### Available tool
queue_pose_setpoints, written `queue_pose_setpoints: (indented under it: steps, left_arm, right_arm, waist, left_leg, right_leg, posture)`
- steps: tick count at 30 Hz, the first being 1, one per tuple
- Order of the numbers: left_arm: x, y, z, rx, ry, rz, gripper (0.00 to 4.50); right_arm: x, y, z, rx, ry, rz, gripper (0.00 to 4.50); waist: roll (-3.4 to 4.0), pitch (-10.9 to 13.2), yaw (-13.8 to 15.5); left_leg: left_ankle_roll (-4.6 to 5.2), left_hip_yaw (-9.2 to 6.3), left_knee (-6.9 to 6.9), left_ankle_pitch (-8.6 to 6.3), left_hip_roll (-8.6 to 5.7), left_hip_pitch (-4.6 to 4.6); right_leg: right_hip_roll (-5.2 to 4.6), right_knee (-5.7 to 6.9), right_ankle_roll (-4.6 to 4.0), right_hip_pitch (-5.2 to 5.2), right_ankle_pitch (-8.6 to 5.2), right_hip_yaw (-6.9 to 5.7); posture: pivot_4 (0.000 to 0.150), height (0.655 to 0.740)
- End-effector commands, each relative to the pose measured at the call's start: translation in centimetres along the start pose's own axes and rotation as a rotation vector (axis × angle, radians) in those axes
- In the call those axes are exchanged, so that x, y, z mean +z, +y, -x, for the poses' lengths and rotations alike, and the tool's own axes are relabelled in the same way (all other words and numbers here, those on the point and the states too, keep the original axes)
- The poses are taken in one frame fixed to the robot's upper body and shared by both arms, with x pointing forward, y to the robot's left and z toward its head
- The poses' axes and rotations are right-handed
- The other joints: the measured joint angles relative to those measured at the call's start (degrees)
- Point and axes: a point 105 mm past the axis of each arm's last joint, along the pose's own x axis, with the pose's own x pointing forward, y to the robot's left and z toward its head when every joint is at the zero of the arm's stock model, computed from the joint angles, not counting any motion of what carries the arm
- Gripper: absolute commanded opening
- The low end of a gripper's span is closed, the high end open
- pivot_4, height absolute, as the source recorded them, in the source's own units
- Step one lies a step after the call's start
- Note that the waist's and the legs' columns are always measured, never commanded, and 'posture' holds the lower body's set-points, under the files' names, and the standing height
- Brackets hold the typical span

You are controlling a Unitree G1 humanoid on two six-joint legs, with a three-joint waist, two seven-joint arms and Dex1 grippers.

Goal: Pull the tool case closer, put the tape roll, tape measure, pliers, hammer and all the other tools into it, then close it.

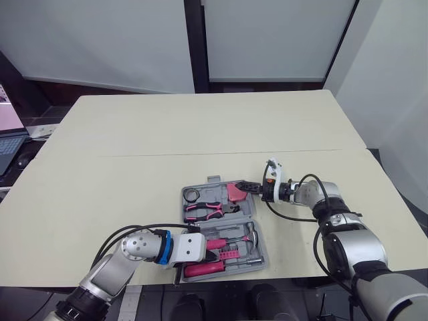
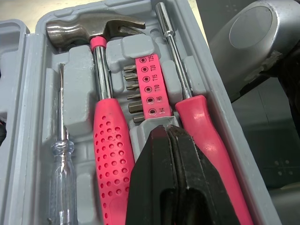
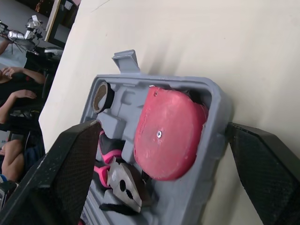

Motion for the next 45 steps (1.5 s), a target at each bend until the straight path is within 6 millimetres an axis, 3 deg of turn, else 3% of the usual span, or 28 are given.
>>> queue_pose_setpoints:
  steps: [1,9,19,25,30,33,36,41,45]
  left_arm:
    - [-2.0,-2.1,-0.7,-0.075,0.08,0.064,0.0]
    - [-2.0,-2.0,-0.5,-0.056,0.084,0.066,0.0]
    - [-1.8,-1.5,-0.3,-0.01,0.072,0.047,0.0]
    - [1.3,-0.3,1.1,0.064,-0.075,0.005,0.0]
    - [3.8,0.4,3.7,0.122,-0.155,-0.036,0.0]
    - [4.0,0.0,5.7,0.124,-0.146,-0.031,0.0]
    - [2.8,-0.7,8.6,0.132,-0.068,0.005,0.0]
    - [0.3,-2.8,11.8,0.07,0.086,0.092,0.0]
    - [-1.8,-2.0,13.6,0.134,0.171,0.138,0.0]
  right_arm:
    - [0.3,1.1,-1.1,0.049,-0.023,-0.065,4.49]
    - [2.8,4.3,-0.2,0.251,-0.065,-0.103,4.49]
    - [3.5,5.8,1.9,0.325,-0.049,-0.037,4.49]
    - [4.2,6.7,3.9,0.344,-0.06,-0.013,4.49]
    - [3.6,7.9,4.7,0.381,-0.03,0.003,4.49]
    - [3.2,8.6,5.1,0.401,-0.017,0.015,4.49]
    - [2.9,9.8,6.2,0.429,0.004,0.038,4.49]
    - [1.2,11.5,7.8,0.463,0.079,0.098,4.49]
    - [-0.8,12.8,9.6,0.503,0.163,0.118,4.49]
  waist:
    - [0.0,0.0,0.0]
    - [0.11,0.1,0.0]
    - [0.15,0.1,0.2]
    - [0.19,0.2,0.2]
    - [0.18,0.3,0.2]
    - [0.21,0.4,0.1]
    - [0.2,0.5,0.0]
    - [0.24,0.6,0.2]
    - [0.3,0.7,0.7]
  left_leg:
    - [0.0,0.01,-0.01,0.0,0.0,0.0]
    - [0.0,0.04,-0.04,0.0,-0.01,-0.3]
    - [0.0,-0.05,-0.02,0.0,-0.02,-0.57]
    - [0.0,-0.13,-0.02,0.0,-0.01,-0.68]
    - [0.0,-0.2,-0.02,0.0,-0.01,-0.77]
    - [0.0,-0.19,-0.03,0.0,-0.01,-0.78]
    - [0.0,-0.13,-0.05,0.0,-0.01,-0.79]
    - [0.0,-0.1,-0.03,0.0,-0.03,-1.02]
    - [0.0,-0.15,-0.03,0.0,-0.05,-1.19]
  right_leg:
    - [0.0,0.0,0.0,-0.01,0.0,0.0]
    - [-0.17,-0.01,0.0,-0.32,0.0,0.02]
    - [-0.33,-0.02,0.0,-0.51,0.0,-0.06]
    - [-0.4,-0.03,0.0,-0.55,0.0,-0.06]
    - [-0.39,-0.04,0.0,-0.61,0.0,-0.06]
    - [-0.38,-0.04,0.0,-0.65,0.0,-0.06]
    - [-0.34,-0.04,-0.02,-0.73,-0.01,-0.07]
    - [-0.35,-0.08,-0.01,-0.92,-0.02,-0.15]
    - [-0.34,-0.16,-0.01,-1.02,-0.03,-0.24]
  posture:
    - [0.15,0.74]
    - [0.15,0.74]
    - [0.15,0.74]
    - [0.15,0.74]
    - [0.15,0.74]
    - [0.15,0.74]
    - [0.15,0.74]
    - [0.15,0.74]
    - [0.15,0.74]
